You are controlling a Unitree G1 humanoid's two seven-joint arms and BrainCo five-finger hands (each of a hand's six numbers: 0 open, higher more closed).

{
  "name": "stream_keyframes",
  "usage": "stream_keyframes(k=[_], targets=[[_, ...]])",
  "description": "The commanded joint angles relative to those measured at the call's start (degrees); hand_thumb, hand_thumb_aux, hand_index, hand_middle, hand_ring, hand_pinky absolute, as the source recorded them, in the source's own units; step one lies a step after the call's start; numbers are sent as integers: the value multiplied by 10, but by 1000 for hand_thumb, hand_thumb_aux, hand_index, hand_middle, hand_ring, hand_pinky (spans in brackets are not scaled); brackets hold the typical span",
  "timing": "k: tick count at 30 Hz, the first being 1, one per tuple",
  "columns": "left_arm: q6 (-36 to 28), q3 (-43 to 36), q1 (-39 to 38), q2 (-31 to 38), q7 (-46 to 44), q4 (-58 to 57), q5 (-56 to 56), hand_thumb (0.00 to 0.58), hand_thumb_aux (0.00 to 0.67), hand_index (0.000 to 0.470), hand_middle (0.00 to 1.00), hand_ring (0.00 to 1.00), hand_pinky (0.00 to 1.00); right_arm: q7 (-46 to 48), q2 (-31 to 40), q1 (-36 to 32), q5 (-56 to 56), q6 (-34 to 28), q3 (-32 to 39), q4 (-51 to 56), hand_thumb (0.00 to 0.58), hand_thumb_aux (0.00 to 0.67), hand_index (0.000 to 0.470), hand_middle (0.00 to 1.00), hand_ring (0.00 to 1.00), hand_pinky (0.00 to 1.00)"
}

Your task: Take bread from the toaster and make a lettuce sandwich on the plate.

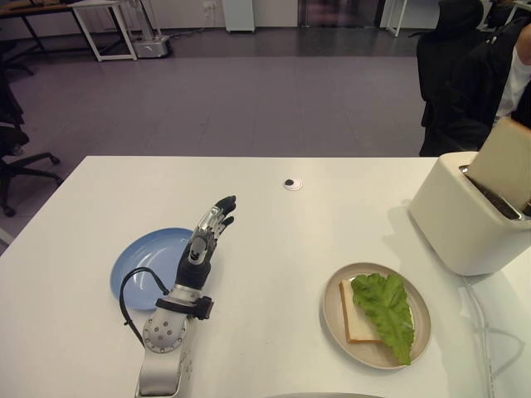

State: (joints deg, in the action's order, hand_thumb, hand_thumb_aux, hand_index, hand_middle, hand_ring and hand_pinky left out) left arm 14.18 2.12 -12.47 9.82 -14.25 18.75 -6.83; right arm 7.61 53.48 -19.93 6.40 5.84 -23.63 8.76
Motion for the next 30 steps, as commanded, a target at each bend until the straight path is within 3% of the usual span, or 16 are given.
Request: stream_keyframes(k=[1,8,12,15,22,30], targets=[[4,-11,4,-7,6,-4,11,0,0,0,0,0,0,39,22,-51,-69,-61,-42,-63,580,670,470,0,0,0],[5,-19,7,-13,12,-1,17,0,0,0,0,0,0,108,-17,-43,-208,-223,-61,-176,580,670,470,0,0,0],[3,-21,7,-14,13,3,16,0,0,0,0,0,0,202,-21,22,-308,-325,-58,-240,580,670,470,0,0,0],[2,-21,5,-15,16,5,17,0,0,0,0,0,0,298,-17,90,-365,-356,-37,-278,580,670,470,0,0,0],[1,-22,4,-18,16,7,18,0,0,0,0,0,0,467,-4,186,-358,-298,27,-255,580,670,470,0,0,0],[1,-29,-2,-24,22,13,22,0,0,0,0,0,0,476,-28,234,-255,-224,153,-259,580,670,470,0,0,0]])
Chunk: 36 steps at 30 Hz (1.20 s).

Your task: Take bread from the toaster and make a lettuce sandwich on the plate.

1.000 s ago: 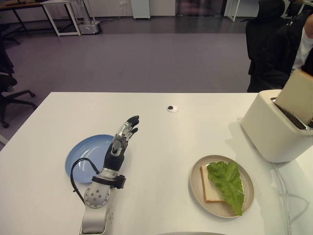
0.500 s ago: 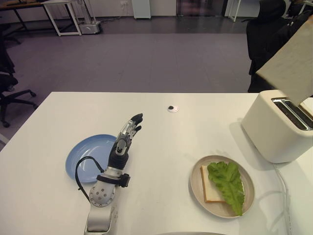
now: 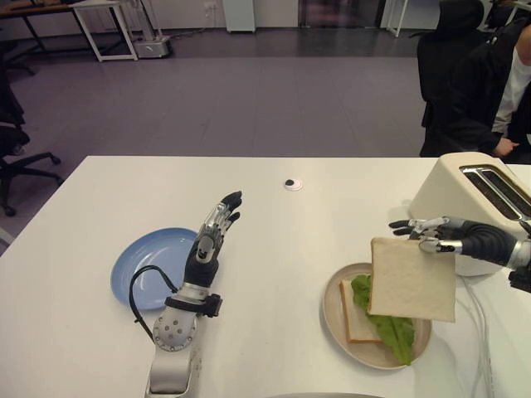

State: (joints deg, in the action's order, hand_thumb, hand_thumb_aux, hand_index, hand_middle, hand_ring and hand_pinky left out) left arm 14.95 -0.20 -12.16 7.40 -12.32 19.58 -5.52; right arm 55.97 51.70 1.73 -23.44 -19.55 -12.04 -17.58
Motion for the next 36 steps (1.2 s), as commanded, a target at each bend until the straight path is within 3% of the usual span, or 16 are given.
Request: stream_keyframes(k=[1,13,14,15,24,30,31,32,33,34,35,36], targets=[[-7,-7,-6,0,3,6,9,0,0,0,0,0,0,-13,-13,22,57,41,46,8,580,670,470,0,0,0],[-9,-11,-13,3,4,13,5,0,0,0,0,0,0,-90,-79,4,155,129,109,78,580,662,464,0,0,0],[-9,-11,-14,3,4,14,5,0,0,0,0,0,0,-95,-83,-3,160,137,109,88,360,257,181,0,0,0],[-9,-11,-14,3,4,14,4,0,0,0,0,0,0,-100,-87,-9,163,141,110,95,0,0,0,0,0,0],[-11,-22,-18,7,-4,16,7,0,0,0,0,0,0,-109,-96,-24,156,174,91,106,0,0,0,0,0,0],[-34,-112,-14,44,-71,45,51,0,0,0,0,0,0,-114,-124,-11,6,152,-27,29,0,0,0,0,0,0],[-38,-133,-8,52,-85,53,63,0,0,0,0,0,0,-108,-122,0,-16,142,-42,19,58,34,24,0,0,0],[-37,-157,-5,66,-105,62,79,0,0,0,0,0,0,-91,-117,20,-48,132,-64,9,322,223,157,235,235,235],[-35,-181,-4,85,-130,69,92,18,11,7,78,78,78,-67,-108,43,-78,122,-86,0,551,520,365,949,949,949],[-36,-203,-6,118,-168,73,101,456,360,253,1000,1000,1000,-25,-94,76,-105,114,-108,-5,580,670,470,1000,1000,1000],[-40,-221,-12,151,-207,80,98,580,670,470,1000,1000,1000,23,-79,113,-119,114,-123,-6,580,670,470,1000,1000,1000],[-47,-235,-18,181,-243,90,87,580,670,470,1000,1000,1000,72,-62,154,-127,111,-132,-6,580,670,470,1000,1000,1000]])
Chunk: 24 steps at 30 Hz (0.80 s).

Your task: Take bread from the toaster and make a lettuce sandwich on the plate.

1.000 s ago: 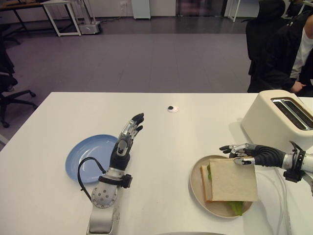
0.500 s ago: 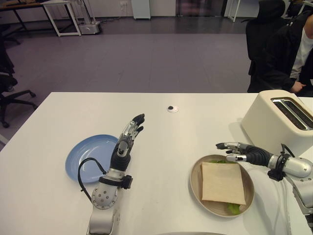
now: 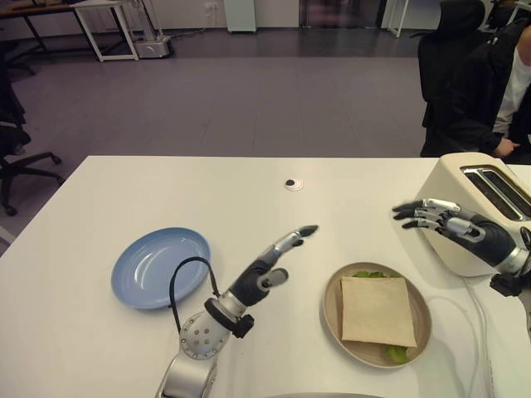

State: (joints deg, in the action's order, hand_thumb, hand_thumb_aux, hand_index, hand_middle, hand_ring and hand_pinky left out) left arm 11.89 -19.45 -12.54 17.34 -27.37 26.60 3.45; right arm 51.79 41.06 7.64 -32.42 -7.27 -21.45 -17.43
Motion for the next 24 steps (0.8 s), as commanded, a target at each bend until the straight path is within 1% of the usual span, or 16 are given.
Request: stream_keyframes(k=[1,3,6,7,9,10,12,13,16,20,24], targets=[[-31,-52,-21,108,-128,37,-28,580,670,470,1000,1000,1000,162,61,137,-34,-8,-40,-7,580,670,470,1000,1000,1000],[-58,-57,-21,138,-170,63,-75,580,670,470,1000,1000,1000,226,84,198,-12,6,-34,-8,580,670,470,1000,1000,1000],[-105,-67,-3,166,-214,92,-111,580,670,470,1000,1000,1000,271,112,250,66,56,2,-1,580,670,470,1000,1000,1000],[-118,-81,6,174,-227,99,-102,580,670,470,1000,1000,1000,282,120,266,93,74,17,-3,580,670,470,1000,1000,1000],[-138,-126,31,172,-242,95,-57,580,670,470,1000,1000,1000,277,145,297,206,145,62,8,580,670,470,1000,1000,1000],[-142,-147,47,164,-239,82,-24,580,670,470,1000,1000,1000,261,157,297,266,183,83,25,580,670,470,1000,1000,1000],[-135,-186,80,138,-207,30,66,580,670,470,1000,1000,1000,217,167,267,354,240,109,53,580,670,470,1000,1000,1000],[-129,-204,95,123,-186,-2,113,580,670,470,1000,1000,1000,183,163,236,391,261,120,63,580,670,470,1000,1000,1000],[-115,-241,126,85,-128,-80,221,580,670,470,1000,1000,1000,92,144,168,483,310,155,75,580,670,470,1000,1000,1000],[-105,-260,147,56,-74,-162,295,580,670,470,1000,1000,1000,-4,100,107,572,341,220,85,580,670,470,1000,1000,1000],[-96,-260,160,36,-24,-231,335,580,670,470,1000,1000,1000,-127,42,33,671,346,279,148,580,670,470,1000,1000,1000]])
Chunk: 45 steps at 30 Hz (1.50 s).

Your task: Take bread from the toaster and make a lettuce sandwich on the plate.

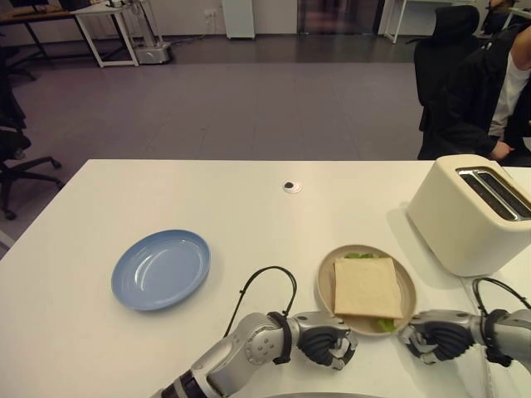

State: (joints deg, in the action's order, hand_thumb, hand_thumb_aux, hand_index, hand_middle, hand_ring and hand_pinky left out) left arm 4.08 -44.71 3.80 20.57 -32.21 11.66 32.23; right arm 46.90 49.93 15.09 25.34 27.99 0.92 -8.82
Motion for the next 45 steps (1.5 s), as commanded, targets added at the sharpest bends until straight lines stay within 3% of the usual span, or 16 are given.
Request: stream_keyframes(k=[1,6,11,15,18,19,20,21,22,23,24,25,28,32,36,45], targets=[[-20,-3,2,0,39,-95,57,580,670,470,1000,1000,1000,-118,-65,-63,118,-10,69,82,580,670,470,1000,1000,1000],[-36,39,42,-26,131,-171,88,580,670,470,1000,1000,1000,-307,-162,-161,184,-56,102,168,580,670,470,1000,1000,1000],[-29,81,145,-80,278,-364,101,580,670,470,1000,1000,1000,-427,-232,-255,210,-88,135,237,580,670,470,1000,1000,1000],[-11,99,216,-114,366,-478,92,580,670,470,1000,1000,1000,-456,-253,-264,189,-94,139,242,580,670,470,1000,1000,1000],[11,110,215,-115,397,-469,82,580,670,470,1000,1000,1000,-477,-271,-252,150,-91,122,221,580,670,470,1000,1000,1000],[23,121,200,-112,398,-438,68,570,583,409,1000,1000,1000,-483,-280,-244,127,-89,113,208,580,670,470,996,996,996],[40,140,174,-108,393,-385,40,441,342,240,918,918,918,-489,-293,-231,92,-84,99,190,410,307,216,392,392,392],[53,159,147,-107,382,-336,7,175,110,77,761,761,761,-491,-306,-218,58,-83,85,173,0,0,0,43,43,43],[65,178,119,-106,369,-287,-30,116,71,50,573,573,573,-493,-317,-204,25,-81,74,156,0,0,0,0,0,0],[78,199,85,-105,355,-237,-75,0,0,0,161,161,161,-492,-331,-187,-16,-78,61,139,0,0,0,0,0,0],[89,218,53,-104,343,-191,-117,0,0,0,35,35,35,-487,-345,-169,-61,-78,49,122,0,0,0,0,0,0],[96,239,16,-103,328,-143,-167,0,0,0,0,0,0,-478,-360,-151,-110,-81,38,101,0,0,0,0,0,0],[121,312,-84,-102,309,-37,-292,0,0,0,0,0,0,-432,-395,-94,-264,-101,15,43,0,0,0,0,0,0],[137,398,-154,-97,292,18,-383,0,0,0,0,0,0,-412,-405,-22,-332,-101,-16,-2,0,0,0,0,0,0],[131,444,-179,-103,279,23,-428,0,0,0,0,0,0,-410,-415,22,-343,-88,-35,-16,0,0,0,0,0,0],[120,444,-185,-116,250,37,-422,0,0,0,0,0,0,-393,-423,17,-347,-91,-44,-26,0,0,0,0,0,0]])
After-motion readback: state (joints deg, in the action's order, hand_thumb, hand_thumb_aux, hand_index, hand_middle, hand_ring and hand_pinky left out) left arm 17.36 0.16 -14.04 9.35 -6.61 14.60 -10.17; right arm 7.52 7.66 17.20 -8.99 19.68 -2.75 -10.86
